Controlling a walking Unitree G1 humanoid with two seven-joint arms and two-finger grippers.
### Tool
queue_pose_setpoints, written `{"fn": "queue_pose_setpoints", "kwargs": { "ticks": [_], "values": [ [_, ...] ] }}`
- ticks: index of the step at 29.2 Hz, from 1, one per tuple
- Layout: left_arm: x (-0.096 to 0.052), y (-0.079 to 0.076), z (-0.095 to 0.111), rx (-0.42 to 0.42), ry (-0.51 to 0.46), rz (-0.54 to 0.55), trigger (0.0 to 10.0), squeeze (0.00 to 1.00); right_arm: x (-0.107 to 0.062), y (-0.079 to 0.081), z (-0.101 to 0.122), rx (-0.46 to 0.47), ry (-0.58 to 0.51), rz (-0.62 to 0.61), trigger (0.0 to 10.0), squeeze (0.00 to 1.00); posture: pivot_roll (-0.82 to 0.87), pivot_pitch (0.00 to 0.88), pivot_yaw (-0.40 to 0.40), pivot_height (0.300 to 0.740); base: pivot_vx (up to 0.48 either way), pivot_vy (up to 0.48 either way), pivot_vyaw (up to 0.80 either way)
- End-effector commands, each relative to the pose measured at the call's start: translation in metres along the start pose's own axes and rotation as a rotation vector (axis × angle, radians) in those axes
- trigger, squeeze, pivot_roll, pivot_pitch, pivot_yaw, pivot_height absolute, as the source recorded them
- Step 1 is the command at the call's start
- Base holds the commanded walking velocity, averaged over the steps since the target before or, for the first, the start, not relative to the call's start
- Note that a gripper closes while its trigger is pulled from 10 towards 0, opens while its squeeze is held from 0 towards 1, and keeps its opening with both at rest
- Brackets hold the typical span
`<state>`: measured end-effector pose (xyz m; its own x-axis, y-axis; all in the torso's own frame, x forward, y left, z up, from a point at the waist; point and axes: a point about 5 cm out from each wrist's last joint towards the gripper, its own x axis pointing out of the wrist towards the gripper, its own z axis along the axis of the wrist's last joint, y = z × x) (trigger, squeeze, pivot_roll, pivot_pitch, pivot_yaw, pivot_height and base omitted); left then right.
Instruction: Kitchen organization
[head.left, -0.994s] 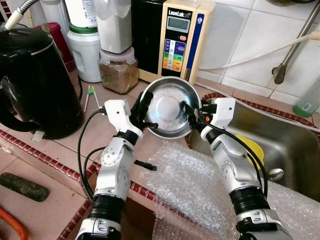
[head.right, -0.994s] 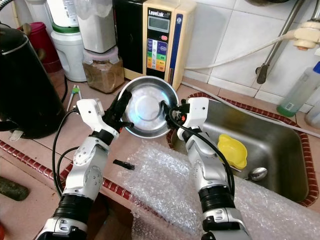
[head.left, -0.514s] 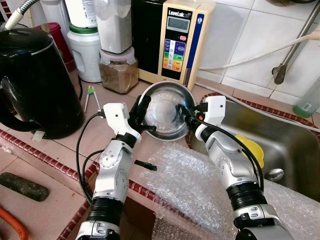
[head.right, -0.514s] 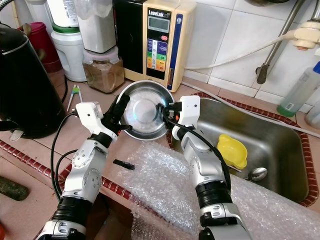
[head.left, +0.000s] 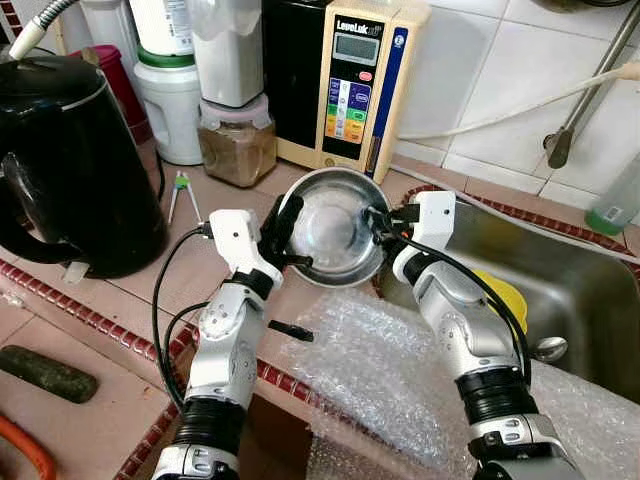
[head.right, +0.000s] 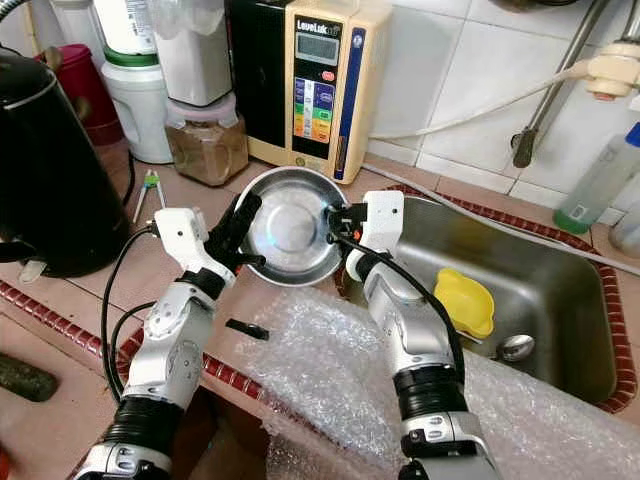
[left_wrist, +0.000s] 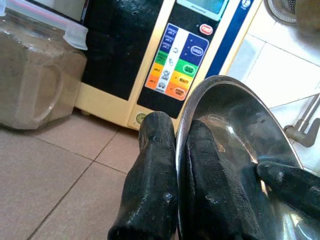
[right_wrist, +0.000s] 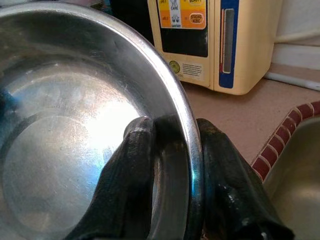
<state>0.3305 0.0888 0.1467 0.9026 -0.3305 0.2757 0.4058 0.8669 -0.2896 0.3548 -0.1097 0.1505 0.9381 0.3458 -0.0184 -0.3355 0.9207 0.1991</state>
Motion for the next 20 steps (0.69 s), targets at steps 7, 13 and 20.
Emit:
{"fn": "queue_pose_setpoints", "kwargs": {
  "ticks": [7,13,20],
  "values": [
    [0.015,-0.048,0.023,0.021,-0.126,-0.264,0.0,0.0,-0.005,-0.014,-0.027,0.009,0.153,-0.103,0.0,0.0,0.13,0.0,-0.055,0.74,0.0,0.0,0.0],
    [0.013,-0.049,0.018,0.02,-0.091,-0.287,8.1,0.0,-0.006,-0.019,-0.023,0.027,0.131,-0.148,0.0,0.0,0.13,0.0,-0.05,0.74,0.0,0.0,0.0],
    [0.01,-0.038,0.014,0.04,-0.06,-0.226,10.0,1.0,-0.011,-0.028,-0.026,0.037,0.13,-0.207,0.0,0.0,0.13,0.0,-0.049,0.74,0.0,0.0,0.0]
  ]
}}
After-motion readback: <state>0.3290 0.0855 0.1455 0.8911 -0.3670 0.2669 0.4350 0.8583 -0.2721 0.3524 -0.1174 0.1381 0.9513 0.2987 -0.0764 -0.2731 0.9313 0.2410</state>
